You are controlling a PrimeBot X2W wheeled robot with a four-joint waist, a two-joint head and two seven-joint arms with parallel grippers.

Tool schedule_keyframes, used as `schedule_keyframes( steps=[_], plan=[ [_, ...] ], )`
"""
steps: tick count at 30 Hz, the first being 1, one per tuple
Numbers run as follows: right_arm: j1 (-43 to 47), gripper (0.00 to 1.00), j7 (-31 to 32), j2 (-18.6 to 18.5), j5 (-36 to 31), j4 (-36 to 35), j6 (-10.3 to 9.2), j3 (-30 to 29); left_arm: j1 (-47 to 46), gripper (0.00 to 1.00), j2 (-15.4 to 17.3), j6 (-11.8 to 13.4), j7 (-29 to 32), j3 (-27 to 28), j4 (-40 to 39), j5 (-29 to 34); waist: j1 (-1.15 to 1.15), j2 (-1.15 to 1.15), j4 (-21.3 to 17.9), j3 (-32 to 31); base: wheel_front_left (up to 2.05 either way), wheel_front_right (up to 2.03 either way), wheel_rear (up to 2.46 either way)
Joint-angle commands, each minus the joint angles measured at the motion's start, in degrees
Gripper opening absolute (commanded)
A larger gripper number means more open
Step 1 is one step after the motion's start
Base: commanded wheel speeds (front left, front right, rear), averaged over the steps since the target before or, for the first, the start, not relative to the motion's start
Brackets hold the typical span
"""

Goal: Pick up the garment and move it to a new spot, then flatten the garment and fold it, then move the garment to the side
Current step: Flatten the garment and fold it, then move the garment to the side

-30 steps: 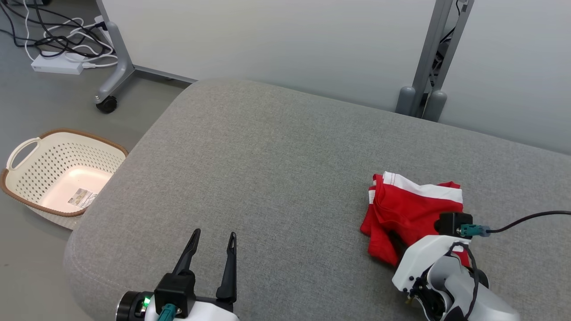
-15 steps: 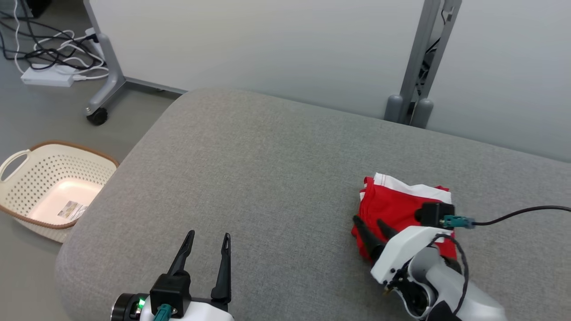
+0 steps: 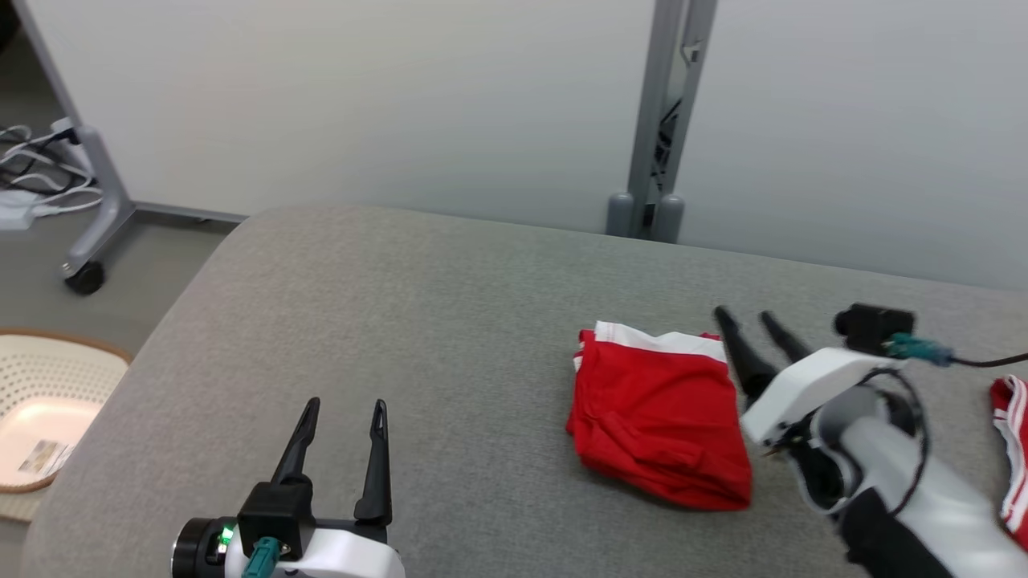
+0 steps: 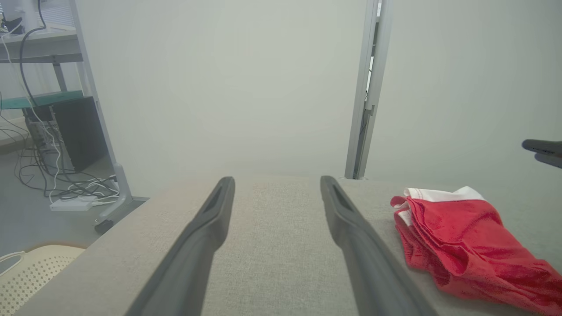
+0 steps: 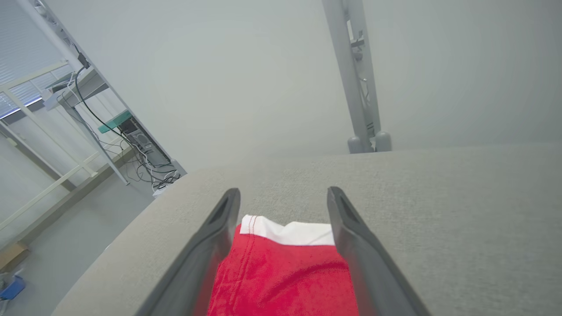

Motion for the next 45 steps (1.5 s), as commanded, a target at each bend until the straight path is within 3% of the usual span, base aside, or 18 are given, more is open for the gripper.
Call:
schedule_keyframes(
  steps=[1, 4, 7, 13, 19, 26, 36, 41, 45],
  plan=[
    [-0.8, 1.0, -0.6, -2.1, -2.5, -0.5, -0.02, -1.7, -0.8, 1.0, 0.2, 0.0, -0.2, 0.4, -0.5, 0.1, 0.0, 0.0, -2.0, -0.6, 0.0, 0.0, 0.0],
    [0.6, 1.0, -0.6, -6.0, -11.0, -5.6, -0.02, -9.4, -1.3, 1.0, 0.2, 0.2, -0.2, 1.2, -1.2, 0.1, 0.0, 0.0, -4.1, -0.4, 0.0, 0.0, 0.0],
    [6.0, 1.0, -0.5, -7.4, -21.4, -12.5, -0.01, -18.8, -1.6, 1.0, 0.2, 0.4, -0.2, 1.8, -1.7, -0.1, 0.0, 0.0, -5.9, -0.2, 0.0, 0.0, 0.0],
    [18.9, 1.0, -0.5, -3.3, -36.1, -25.3, -0.02, -33.1, -1.2, 1.0, 0.2, 0.2, -0.2, 2.4, -2.0, 0.1, 0.0, 0.0, -8.6, 0.4, 0.0, 0.0, 0.0],
    [26.6, 1.0, -0.5, 1.2, -42.6, -31.5, -0.02, -39.1, -0.2, 1.0, 0.2, 0.5, -0.2, 2.0, -2.1, 0.6, 0.0, 0.0, -9.9, 0.7, 0.0, 0.0, 0.0],
    [30.6, 1.0, -0.5, 3.9, -45.7, -33.5, -0.02, -40.9, 0.6, 1.0, 0.2, 0.2, -0.2, 1.2, -1.6, 0.3, 0.0, 0.0, -10.7, 1.0, 0.0, 0.0, 0.0],
    [29.9, 1.0, -0.5, 4.1, -46.0, -32.0, -0.02, -40.9, -0.1, 1.0, 0.2, -0.4, -0.2, 0.6, -1.6, 0.7, 0.0, 0.0, -9.5, 1.5, 0.0, 0.0, 0.0],
    [27.4, 1.0, -0.2, 2.4, -41.8, -26.2, -0.02, -37.2, -0.2, 1.0, 0.2, -0.5, -0.2, 0.0, -1.3, 0.7, 0.0, 0.0, -8.2, 2.6, 0.0, 0.0, 0.0],
    [23.9, 1.0, 2.2, 0.5, -34.5, -22.3, -0.02, -31.9, -0.7, 1.0, 0.2, -1.0, -0.2, -0.5, -0.8, 1.0, 0.0, 0.0, -6.9, 4.3, 0.0, 0.0, 0.0]
  ],
)
